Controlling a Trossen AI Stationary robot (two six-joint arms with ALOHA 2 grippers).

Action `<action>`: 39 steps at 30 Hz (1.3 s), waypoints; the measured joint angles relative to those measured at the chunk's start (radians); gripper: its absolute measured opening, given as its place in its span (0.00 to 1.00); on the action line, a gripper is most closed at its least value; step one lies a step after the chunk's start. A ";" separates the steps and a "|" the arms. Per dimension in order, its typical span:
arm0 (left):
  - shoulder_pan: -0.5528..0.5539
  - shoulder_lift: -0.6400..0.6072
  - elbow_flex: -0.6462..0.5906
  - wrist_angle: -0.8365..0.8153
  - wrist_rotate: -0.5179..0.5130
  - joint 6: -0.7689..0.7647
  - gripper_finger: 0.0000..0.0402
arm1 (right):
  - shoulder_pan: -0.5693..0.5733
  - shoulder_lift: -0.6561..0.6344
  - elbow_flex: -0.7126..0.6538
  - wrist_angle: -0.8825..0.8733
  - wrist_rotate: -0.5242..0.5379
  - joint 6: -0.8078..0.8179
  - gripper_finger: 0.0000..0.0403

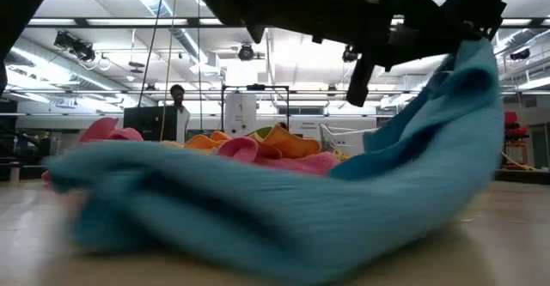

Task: Fold microfiber towels
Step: Fold the blue towel

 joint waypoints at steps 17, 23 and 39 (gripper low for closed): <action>0.001 -0.015 -0.001 -0.032 0.040 0.053 0.51 | 0.026 0.000 0.000 -0.062 0.010 -0.029 0.48; 0.012 -0.087 0.000 -0.299 0.225 0.070 0.59 | 0.095 0.001 0.000 -0.091 0.039 0.000 0.48; -0.095 -0.185 0.000 -0.822 0.319 0.151 0.45 | 0.158 0.262 0.000 -0.042 0.017 -0.038 0.48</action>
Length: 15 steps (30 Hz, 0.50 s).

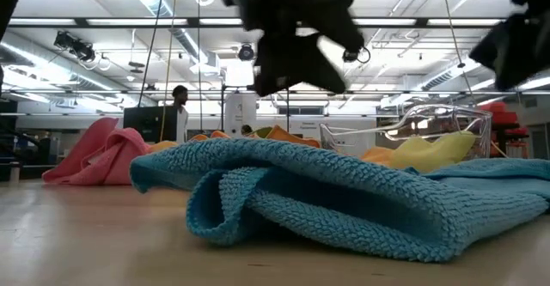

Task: Fold microfiber towels
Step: Fold the blue towel

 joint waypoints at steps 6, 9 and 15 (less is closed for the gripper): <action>-0.048 0.000 0.000 -0.166 0.019 -0.023 0.43 | 0.017 0.124 0.000 0.003 -0.050 -0.031 0.48; -0.067 0.000 -0.001 -0.211 0.018 -0.025 0.43 | 0.035 0.181 0.000 0.003 -0.052 -0.061 0.48; -0.077 0.000 -0.001 -0.237 0.019 -0.058 0.43 | 0.064 0.256 0.000 0.016 -0.052 -0.059 0.48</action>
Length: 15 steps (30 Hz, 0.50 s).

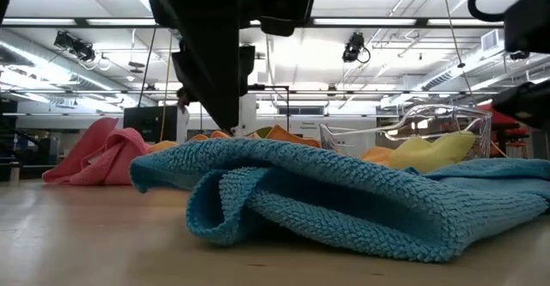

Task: Fold microfiber towels
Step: Fold the blue towel

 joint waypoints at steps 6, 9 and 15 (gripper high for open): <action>0.001 0.000 0.000 -0.004 -0.002 -0.021 0.43 | 0.030 0.060 0.002 0.026 0.016 -0.020 0.48; 0.000 0.000 0.000 -0.011 -0.001 -0.021 0.43 | 0.039 0.079 0.004 0.032 0.024 -0.018 0.44; -0.009 0.000 0.000 -0.069 0.021 -0.008 0.43 | 0.039 0.068 0.003 0.029 0.027 -0.002 0.23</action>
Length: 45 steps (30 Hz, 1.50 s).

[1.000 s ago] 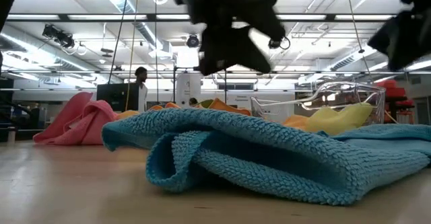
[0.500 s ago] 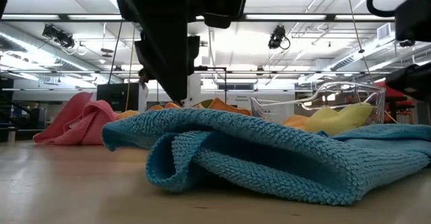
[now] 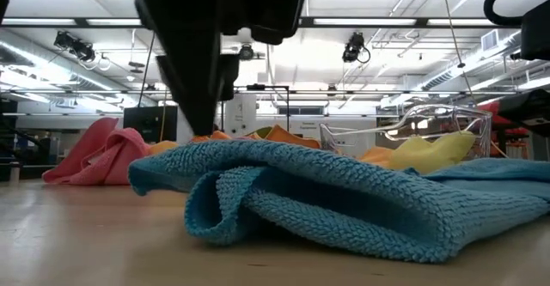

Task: Fold microfiber towels
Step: Fold the blue towel

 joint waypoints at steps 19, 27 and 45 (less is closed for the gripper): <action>-0.097 0.006 -0.001 -0.125 -0.167 0.337 0.43 | 0.000 -0.012 -0.004 0.022 -0.035 0.077 0.02; -0.159 0.033 -0.002 -0.115 -0.354 0.325 0.43 | -0.001 -0.012 -0.004 0.026 -0.034 0.079 0.02; -0.168 0.084 -0.002 -0.051 -0.417 0.308 0.43 | -0.002 -0.012 -0.004 0.033 -0.026 0.079 0.03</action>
